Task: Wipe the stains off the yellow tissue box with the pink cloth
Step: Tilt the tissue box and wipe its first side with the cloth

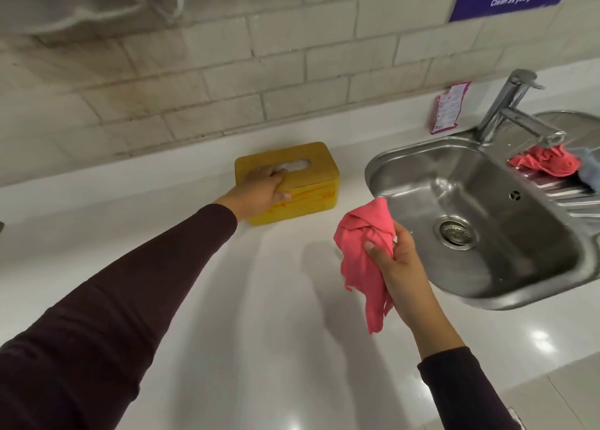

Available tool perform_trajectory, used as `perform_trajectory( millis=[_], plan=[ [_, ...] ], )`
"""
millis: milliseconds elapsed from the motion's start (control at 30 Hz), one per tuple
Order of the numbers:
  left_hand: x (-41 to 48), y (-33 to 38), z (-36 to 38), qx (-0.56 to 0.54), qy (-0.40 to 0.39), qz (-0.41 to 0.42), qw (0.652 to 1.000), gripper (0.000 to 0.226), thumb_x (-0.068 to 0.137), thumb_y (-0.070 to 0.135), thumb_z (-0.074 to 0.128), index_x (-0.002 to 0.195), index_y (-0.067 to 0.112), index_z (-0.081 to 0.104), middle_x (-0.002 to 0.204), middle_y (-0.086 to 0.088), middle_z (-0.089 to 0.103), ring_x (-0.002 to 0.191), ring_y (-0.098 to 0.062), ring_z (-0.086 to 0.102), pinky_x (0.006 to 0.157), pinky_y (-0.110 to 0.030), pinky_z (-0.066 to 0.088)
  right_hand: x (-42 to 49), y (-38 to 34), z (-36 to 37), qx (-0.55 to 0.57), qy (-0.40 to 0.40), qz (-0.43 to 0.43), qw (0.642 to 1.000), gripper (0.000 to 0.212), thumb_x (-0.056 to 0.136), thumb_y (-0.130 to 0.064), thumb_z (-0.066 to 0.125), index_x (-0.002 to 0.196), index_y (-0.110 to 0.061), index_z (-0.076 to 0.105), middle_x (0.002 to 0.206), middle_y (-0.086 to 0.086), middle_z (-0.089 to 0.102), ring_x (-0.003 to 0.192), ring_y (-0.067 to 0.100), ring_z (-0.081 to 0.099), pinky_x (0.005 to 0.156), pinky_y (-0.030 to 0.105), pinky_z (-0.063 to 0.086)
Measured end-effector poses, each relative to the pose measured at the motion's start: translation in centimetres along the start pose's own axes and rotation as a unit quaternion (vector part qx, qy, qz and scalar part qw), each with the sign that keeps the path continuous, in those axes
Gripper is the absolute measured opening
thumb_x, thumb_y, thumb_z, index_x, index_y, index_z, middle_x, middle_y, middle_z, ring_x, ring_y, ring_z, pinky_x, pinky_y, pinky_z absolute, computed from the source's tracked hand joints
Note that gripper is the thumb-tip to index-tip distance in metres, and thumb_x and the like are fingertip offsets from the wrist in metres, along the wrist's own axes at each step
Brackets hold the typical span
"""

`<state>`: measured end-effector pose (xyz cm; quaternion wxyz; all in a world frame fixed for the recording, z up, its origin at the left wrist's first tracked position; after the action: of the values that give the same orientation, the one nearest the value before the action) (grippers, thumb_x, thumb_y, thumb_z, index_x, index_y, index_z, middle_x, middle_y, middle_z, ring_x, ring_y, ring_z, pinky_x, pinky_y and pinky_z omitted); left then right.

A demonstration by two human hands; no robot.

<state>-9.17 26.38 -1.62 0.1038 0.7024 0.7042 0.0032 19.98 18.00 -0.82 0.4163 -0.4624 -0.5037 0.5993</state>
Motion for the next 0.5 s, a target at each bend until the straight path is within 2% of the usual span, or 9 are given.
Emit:
perform_trajectory(
  millis=[67, 167, 233, 300, 367, 433, 500],
  plan=[
    [-1.3, 0.3, -0.3, -0.009, 0.009, 0.008, 1.000, 0.061, 0.093, 0.047, 0.042, 0.144, 0.018, 0.027, 0.150, -0.015, 0.029, 0.135, -0.035, 0.025, 0.111, -0.039, 0.019, -0.5, -0.1, 0.0, -0.011, 0.012, -0.004, 1.000, 0.035, 0.090, -0.013, 0.058, 0.118, -0.027, 0.042, 0.083, -0.009, 0.071, 0.069, 0.006, 0.069, 0.051, 0.016, 0.051],
    [-4.6, 0.5, -0.7, -0.065, 0.013, 0.040, 0.997, 0.057, 0.092, 0.047, 0.043, 0.143, 0.033, 0.023, 0.144, -0.011, 0.038, 0.129, -0.032, 0.034, 0.104, -0.036, 0.025, -1.4, -0.4, 0.1, -0.077, 0.029, -0.021, 0.996, 0.029, 0.090, -0.014, 0.058, 0.116, -0.024, 0.049, 0.090, -0.010, 0.066, 0.073, 0.003, 0.066, 0.058, 0.017, 0.052],
    [-7.1, 0.5, -0.6, -0.076, 0.006, 0.039, 0.996, 0.057, 0.092, 0.050, 0.041, 0.143, 0.030, 0.025, 0.142, -0.009, 0.038, 0.128, -0.029, 0.033, 0.102, -0.033, 0.024, -2.3, -0.3, 0.1, -0.102, 0.051, -0.032, 0.993, 0.024, 0.090, -0.016, 0.058, 0.112, -0.023, 0.055, 0.093, -0.006, 0.066, 0.079, 0.008, 0.066, 0.064, 0.024, 0.055],
    [-9.4, 0.3, -0.4, -0.078, 0.003, 0.028, 0.997, 0.058, 0.092, 0.051, 0.041, 0.142, 0.025, 0.029, 0.143, -0.009, 0.037, 0.129, -0.027, 0.029, 0.104, -0.032, 0.022, -3.4, 0.0, 0.5, -0.097, 0.058, -0.046, 0.993, 0.017, 0.089, -0.016, 0.059, 0.105, -0.023, 0.060, 0.092, 0.004, 0.069, 0.080, 0.022, 0.068, 0.066, 0.033, 0.057],
    [-11.6, 0.3, -0.3, -0.091, -0.005, 0.018, 0.996, 0.057, 0.092, 0.050, 0.041, 0.141, 0.023, 0.031, 0.143, -0.007, 0.037, 0.129, -0.026, 0.030, 0.102, -0.029, 0.022, -4.5, 0.1, 1.0, -0.091, 0.065, -0.057, 0.992, 0.015, 0.088, -0.016, 0.061, 0.098, -0.028, 0.062, 0.086, 0.003, 0.070, 0.077, 0.030, 0.068, 0.065, 0.041, 0.057],
    [-13.8, 0.1, -0.3, -0.108, -0.015, 0.010, 0.994, 0.056, 0.092, 0.049, 0.042, 0.141, 0.023, 0.033, 0.139, -0.007, 0.041, 0.126, -0.025, 0.034, 0.098, -0.026, 0.022, -5.5, 0.3, 1.6, -0.104, 0.067, -0.075, 0.989, 0.021, 0.087, -0.013, 0.062, 0.091, -0.034, 0.063, 0.079, -0.006, 0.069, 0.075, 0.026, 0.068, 0.063, 0.040, 0.057],
    [-15.7, -0.4, -0.3, -0.125, -0.030, 0.000, 0.992, 0.055, 0.092, 0.050, 0.042, 0.140, 0.026, 0.034, 0.132, -0.005, 0.045, 0.123, -0.023, 0.037, 0.101, -0.028, 0.025, -6.4, 0.6, 2.3, -0.108, 0.051, -0.084, 0.989, 0.026, 0.087, -0.010, 0.062, 0.097, -0.033, 0.065, 0.083, -0.009, 0.069, 0.077, 0.021, 0.067, 0.063, 0.037, 0.057]
  ],
)
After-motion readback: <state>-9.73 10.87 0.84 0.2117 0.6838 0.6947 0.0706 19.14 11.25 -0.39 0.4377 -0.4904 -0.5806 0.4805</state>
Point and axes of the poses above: each hand's wrist, its own x-axis towards the middle knuckle, its own z-axis out of the palm, y = z × x, the point moved 3 cm from there along x, towards the middle knuckle
